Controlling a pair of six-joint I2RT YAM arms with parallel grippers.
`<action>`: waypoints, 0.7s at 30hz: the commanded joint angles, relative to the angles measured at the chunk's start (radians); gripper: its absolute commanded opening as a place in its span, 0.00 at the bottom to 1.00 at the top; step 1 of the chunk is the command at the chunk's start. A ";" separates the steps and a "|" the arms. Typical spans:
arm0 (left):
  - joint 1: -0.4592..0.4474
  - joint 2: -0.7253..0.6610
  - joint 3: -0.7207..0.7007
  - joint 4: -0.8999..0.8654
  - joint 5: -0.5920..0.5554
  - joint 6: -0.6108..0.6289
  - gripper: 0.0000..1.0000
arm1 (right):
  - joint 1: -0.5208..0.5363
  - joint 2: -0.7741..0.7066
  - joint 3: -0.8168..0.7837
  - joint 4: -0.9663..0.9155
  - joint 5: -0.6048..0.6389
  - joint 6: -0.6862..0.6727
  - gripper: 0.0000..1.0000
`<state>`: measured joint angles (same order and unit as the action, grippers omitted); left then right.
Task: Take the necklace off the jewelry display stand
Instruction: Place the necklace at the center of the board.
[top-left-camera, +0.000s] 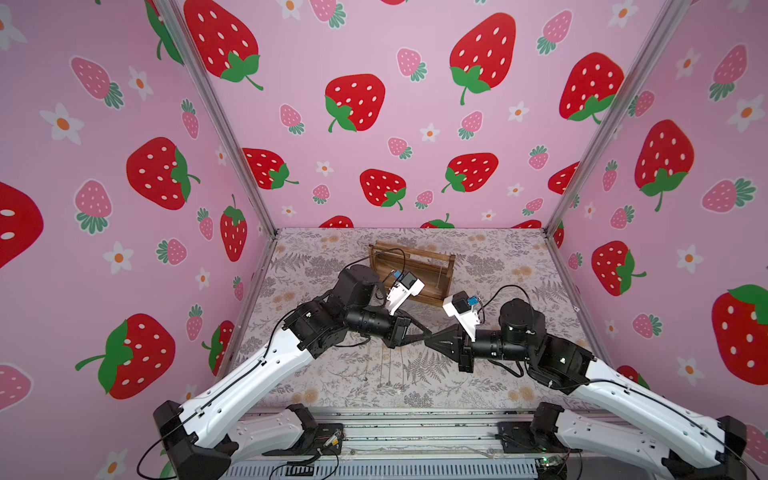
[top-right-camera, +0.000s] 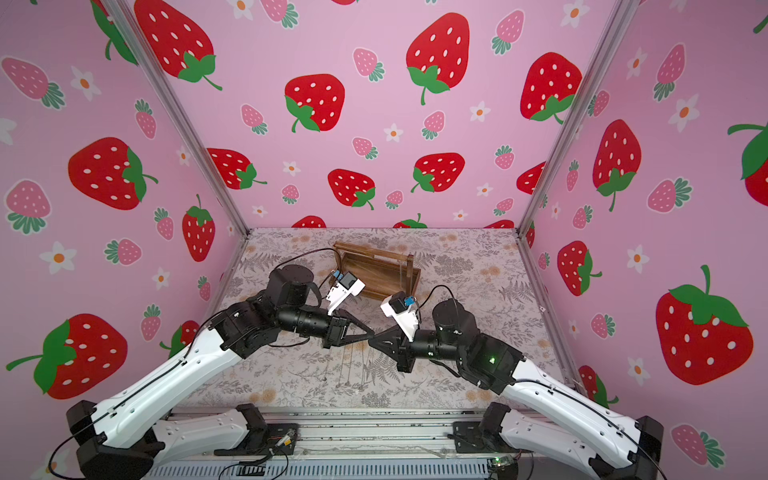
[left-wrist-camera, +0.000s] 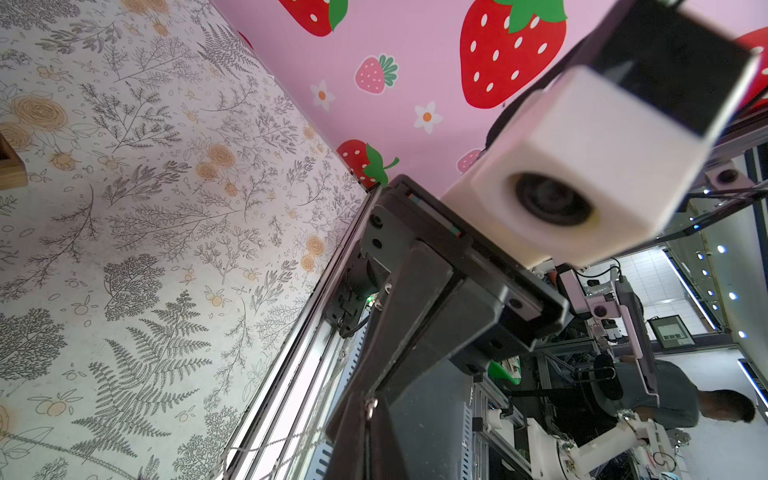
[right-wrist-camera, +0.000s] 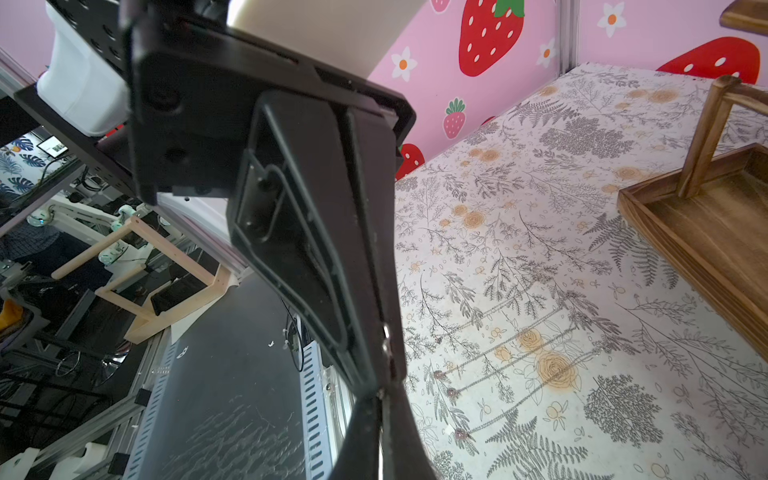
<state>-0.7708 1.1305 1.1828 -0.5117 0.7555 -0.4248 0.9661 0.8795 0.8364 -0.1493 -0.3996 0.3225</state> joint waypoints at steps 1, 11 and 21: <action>-0.011 -0.006 0.035 -0.008 0.016 0.007 0.00 | 0.002 -0.024 0.001 0.027 0.019 0.006 0.00; -0.011 -0.125 0.010 0.004 -0.121 -0.009 0.45 | 0.002 -0.044 -0.032 -0.016 0.044 0.036 0.00; -0.010 -0.305 -0.078 -0.110 -0.396 0.048 0.45 | 0.002 0.005 -0.098 -0.041 0.057 0.142 0.00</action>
<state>-0.7784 0.8589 1.1465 -0.5652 0.4667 -0.4114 0.9661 0.8570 0.7559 -0.1795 -0.3431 0.4141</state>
